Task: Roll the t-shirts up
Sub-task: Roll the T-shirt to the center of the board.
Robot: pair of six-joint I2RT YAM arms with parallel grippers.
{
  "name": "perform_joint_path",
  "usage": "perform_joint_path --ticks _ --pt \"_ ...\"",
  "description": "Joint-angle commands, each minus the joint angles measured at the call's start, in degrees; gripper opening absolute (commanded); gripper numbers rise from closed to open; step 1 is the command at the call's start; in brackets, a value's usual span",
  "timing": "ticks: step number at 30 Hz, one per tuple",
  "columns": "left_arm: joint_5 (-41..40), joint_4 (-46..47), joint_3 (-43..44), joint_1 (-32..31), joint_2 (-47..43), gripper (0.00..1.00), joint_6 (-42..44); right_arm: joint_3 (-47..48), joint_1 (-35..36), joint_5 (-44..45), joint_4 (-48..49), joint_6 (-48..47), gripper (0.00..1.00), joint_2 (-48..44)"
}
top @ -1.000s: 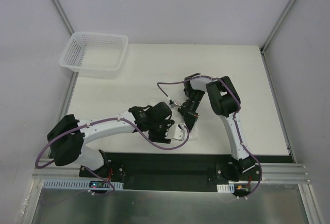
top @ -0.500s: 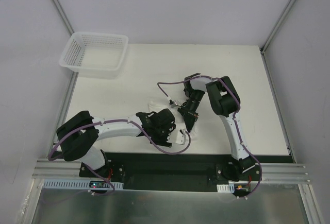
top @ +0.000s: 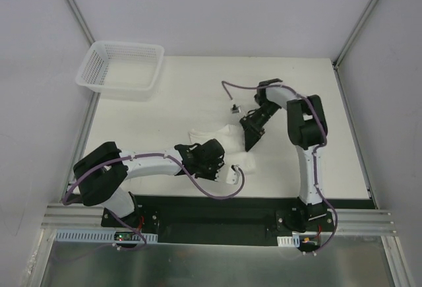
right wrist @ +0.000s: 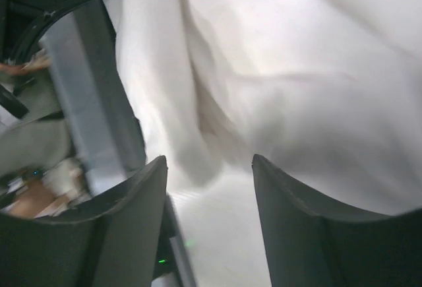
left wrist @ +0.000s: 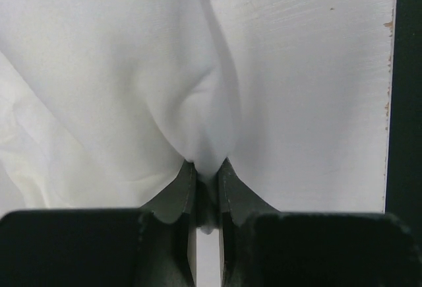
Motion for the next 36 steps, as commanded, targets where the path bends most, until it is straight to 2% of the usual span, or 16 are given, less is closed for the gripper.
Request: perform_joint_path --ticks 1,2,3,4,5,6,7,8,9,10,11,13,17,22,31,36 --pt "15.4 -12.1 1.1 3.3 3.2 0.0 -2.8 2.2 -9.1 -0.7 -11.6 -7.4 0.59 -17.5" --pt "17.5 -13.2 3.1 5.4 3.1 0.0 -3.3 -0.5 -11.4 -0.9 -10.1 -7.3 0.59 -20.8" --pt "19.5 -15.4 4.2 6.4 3.4 0.0 -4.5 -2.5 -12.6 -1.5 -7.7 -6.8 0.66 -27.2" --pt "25.6 -16.7 5.4 7.7 3.8 0.0 -4.6 -4.9 -13.4 -1.4 -0.1 -4.3 0.7 -31.7" --pt "27.9 -17.9 7.7 9.8 4.1 0.0 -5.0 -12.6 -14.1 1.1 5.3 -1.8 0.75 -36.0" --pt "30.1 -20.3 8.9 10.7 5.3 0.0 -5.8 -16.9 -13.8 2.9 11.3 -0.3 0.76 -46.2" --pt "33.5 -21.4 9.9 11.4 5.8 0.0 -6.0 -22.8 -13.4 4.9 23.9 0.6 0.8 -51.7" --pt "34.8 -22.6 11.9 12.0 6.4 0.0 -6.3 -34.5 -11.7 10.4 31.8 4.2 0.85 -57.3" --pt "36.0 -23.3 12.7 13.1 7.5 0.0 -6.6 -41.7 -10.6 13.1 39.3 5.0 0.9 -69.8" --pt "38.2 -24.4 13.3 13.5 7.8 0.0 -6.9 -47.3 -7.8 14.6 50.2 4.2 0.95 -74.5" --pt "38.9 -24.8 14.3 14.0 8.3 0.0 -7.2 -51.8 -6.1 15.6 53.1 0.2 0.99 -79.1" --pt "40.4 -25.7 15.0 14.8 9.2 0.0 -7.9 -60.5 0.1 16.7 54.9 -2.9 0.96 -85.8" --pt "44.0 -27.9 17.0 15.9 11.2 0.0 -7.8 -63.0 8.8 19.7 53.8 -2.3 0.96 -86.0" --pt "48.1 -29.9 18.3 18.1 13.2 0.0 -7.6 -65.1 15.8 21.6 60.0 -4.8 0.96 -83.9" --pt "50.0 -32.4 21.3 20.3 16.7 0.0 -6.8 -62.9 20.9 17.7 59.9 -13.1 0.96 -72.4" --pt "51.6 -32.9 22.0 21.8 17.6 0.0 -6.3 -63.6 22.5 18.9 64.3 -11.4 0.97 -67.5"
